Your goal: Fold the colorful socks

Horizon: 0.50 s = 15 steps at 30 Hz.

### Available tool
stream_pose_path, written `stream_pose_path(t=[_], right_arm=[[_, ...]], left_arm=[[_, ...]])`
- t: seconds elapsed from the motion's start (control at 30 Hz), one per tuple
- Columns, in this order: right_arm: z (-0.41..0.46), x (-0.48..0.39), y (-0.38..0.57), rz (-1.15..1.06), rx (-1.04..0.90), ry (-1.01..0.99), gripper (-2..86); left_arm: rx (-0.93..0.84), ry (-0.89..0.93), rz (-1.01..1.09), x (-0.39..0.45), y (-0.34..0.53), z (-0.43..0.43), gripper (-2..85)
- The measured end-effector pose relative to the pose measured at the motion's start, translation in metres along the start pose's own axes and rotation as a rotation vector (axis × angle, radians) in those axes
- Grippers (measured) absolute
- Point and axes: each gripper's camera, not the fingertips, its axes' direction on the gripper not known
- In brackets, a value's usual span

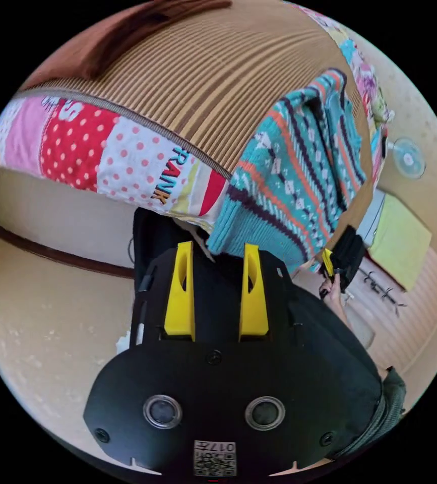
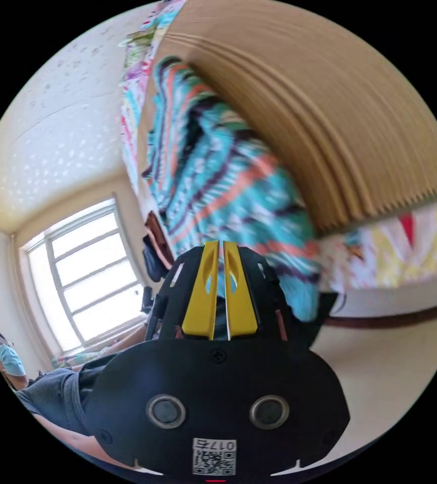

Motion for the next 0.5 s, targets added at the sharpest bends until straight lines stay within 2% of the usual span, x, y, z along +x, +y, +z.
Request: stream_pose_path(t=[0.13,0.2,0.3,0.5], right_arm=[[-0.016,0.037,0.031,0.101,0.007,0.09,7.2],[-0.018,0.052,0.039,0.171,0.015,0.153,11.9],[-0.009,0.066,0.033,0.228,0.002,0.142,17.6],[0.029,0.071,-0.006,0.239,-0.106,0.063,11.1]], left_arm=[[-0.117,-0.086,0.111,0.015,-0.026,0.007,14.3],[-0.174,-0.125,0.141,0.021,-0.042,0.014,14.5],[-0.241,-0.153,0.16,0.024,-0.067,0.024,14.2],[-0.37,-0.104,0.184,0.023,-0.105,0.033,5.5]])
